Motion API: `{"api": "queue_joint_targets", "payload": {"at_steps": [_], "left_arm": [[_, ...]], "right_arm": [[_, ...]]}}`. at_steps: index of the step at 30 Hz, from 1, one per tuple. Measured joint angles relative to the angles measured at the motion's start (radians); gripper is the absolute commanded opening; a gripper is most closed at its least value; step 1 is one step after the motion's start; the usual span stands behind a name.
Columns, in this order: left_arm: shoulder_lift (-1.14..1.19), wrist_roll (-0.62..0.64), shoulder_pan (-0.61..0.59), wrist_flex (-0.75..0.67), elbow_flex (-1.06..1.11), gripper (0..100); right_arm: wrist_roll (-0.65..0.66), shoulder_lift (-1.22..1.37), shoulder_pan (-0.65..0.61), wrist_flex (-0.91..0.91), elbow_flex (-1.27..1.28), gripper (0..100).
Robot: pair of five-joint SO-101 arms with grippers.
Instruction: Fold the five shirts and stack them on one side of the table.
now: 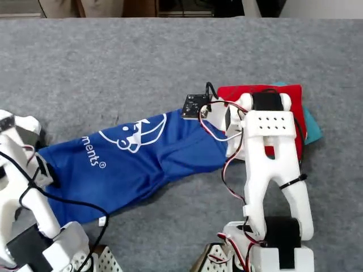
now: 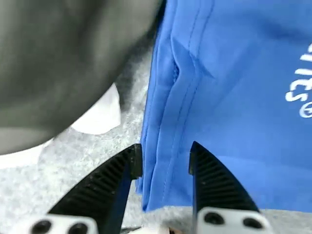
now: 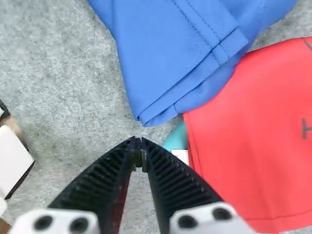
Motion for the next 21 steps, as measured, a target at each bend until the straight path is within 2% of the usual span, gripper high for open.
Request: {"api": "queue_joint_targets", "payload": {"at_steps": [10, 21], "left_arm": [[0.0, -0.014, -0.031, -0.229, 0.106, 17], [0.172, -0.014, -0.032, -0.25, 0.087, 17]], "right_arm": [[0.0, 0.0, 0.0, 0.0, 0.006, 0.4], [0.0, 0.0, 0.0, 0.012, 0.006, 0.4]]}}
